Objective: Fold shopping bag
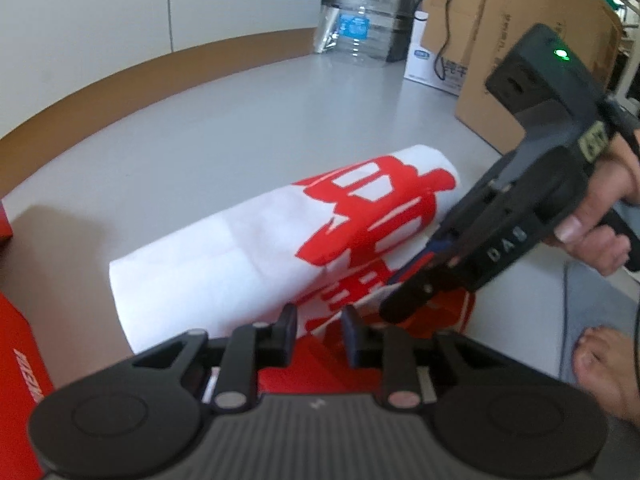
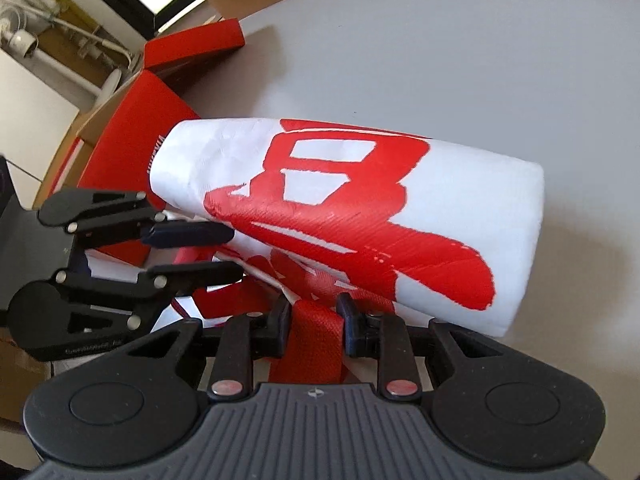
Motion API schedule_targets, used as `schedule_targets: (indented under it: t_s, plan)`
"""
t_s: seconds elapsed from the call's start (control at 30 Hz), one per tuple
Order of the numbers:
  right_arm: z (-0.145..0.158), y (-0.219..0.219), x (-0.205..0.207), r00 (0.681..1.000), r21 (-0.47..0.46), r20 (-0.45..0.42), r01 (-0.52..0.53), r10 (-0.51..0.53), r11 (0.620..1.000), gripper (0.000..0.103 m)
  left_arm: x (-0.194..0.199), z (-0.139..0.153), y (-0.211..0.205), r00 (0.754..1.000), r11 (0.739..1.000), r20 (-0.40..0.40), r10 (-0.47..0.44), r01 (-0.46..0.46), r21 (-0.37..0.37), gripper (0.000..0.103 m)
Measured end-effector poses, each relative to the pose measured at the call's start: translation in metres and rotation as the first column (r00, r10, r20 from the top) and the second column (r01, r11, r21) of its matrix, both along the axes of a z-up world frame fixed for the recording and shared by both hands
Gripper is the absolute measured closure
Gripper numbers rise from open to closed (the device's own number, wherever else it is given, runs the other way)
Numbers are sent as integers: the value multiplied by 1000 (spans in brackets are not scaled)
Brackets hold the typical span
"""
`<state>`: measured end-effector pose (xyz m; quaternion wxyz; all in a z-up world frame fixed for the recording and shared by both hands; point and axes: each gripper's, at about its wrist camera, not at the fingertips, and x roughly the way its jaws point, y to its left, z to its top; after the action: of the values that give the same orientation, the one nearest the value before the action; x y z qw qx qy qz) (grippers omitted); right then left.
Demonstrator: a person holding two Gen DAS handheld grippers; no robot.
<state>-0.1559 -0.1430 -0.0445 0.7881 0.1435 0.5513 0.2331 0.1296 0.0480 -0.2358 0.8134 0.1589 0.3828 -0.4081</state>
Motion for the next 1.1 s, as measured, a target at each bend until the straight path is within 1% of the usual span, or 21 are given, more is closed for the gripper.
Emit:
schedule_targets:
  t_s: [0.03,0.1,0.13,0.2,0.27,0.3,0.37,0.5,0.7,0.87,1.0,1.1]
  plan:
    - [1,-4,-7,1000,-5,5,-2,2,1000,75,2,0,0,1000,1000,0,6,-6,3,77]
    - [4,-3,-8,999,-44,34,-15,16,999,75,-11,2,-4,1000,1000,6,9,-9,15,77]
    - [6,-2,-8,998,-65,50,-22,25,998,74,-9,-8,-15,1000,1000,8,5,-5,27,77]
    - [10,9,-12,989,-166,120,-69,90,984,68,-16,-19,-26,1000,999,5,-14,13,51,77]
    - [13,24,-19,967,-284,186,-117,174,952,58,-19,-25,-26,1000,996,3,-31,31,81,77]
    - [14,30,-22,956,-320,209,-130,204,938,57,-22,-24,-24,999,996,19,-35,33,81,77]
    - [15,43,-30,931,-393,250,-153,266,907,57,-24,-22,-20,999,996,28,-38,35,82,77]
    - [16,56,-51,873,-484,299,-209,386,850,56,-23,-17,-11,999,996,16,-41,39,79,77]
    - [16,58,-58,846,-514,314,-230,431,826,56,-25,-10,1,999,996,18,-42,40,75,77]
    - [19,65,-66,815,-553,309,-265,490,790,56,-22,-4,11,999,997,3,-38,37,70,77]
    - [14,71,-70,790,-587,294,-295,538,754,56,-19,2,19,999,997,-4,-37,38,72,77]
    - [11,72,-75,744,-616,297,-330,599,715,56,-17,7,25,999,996,-7,-48,48,81,77]
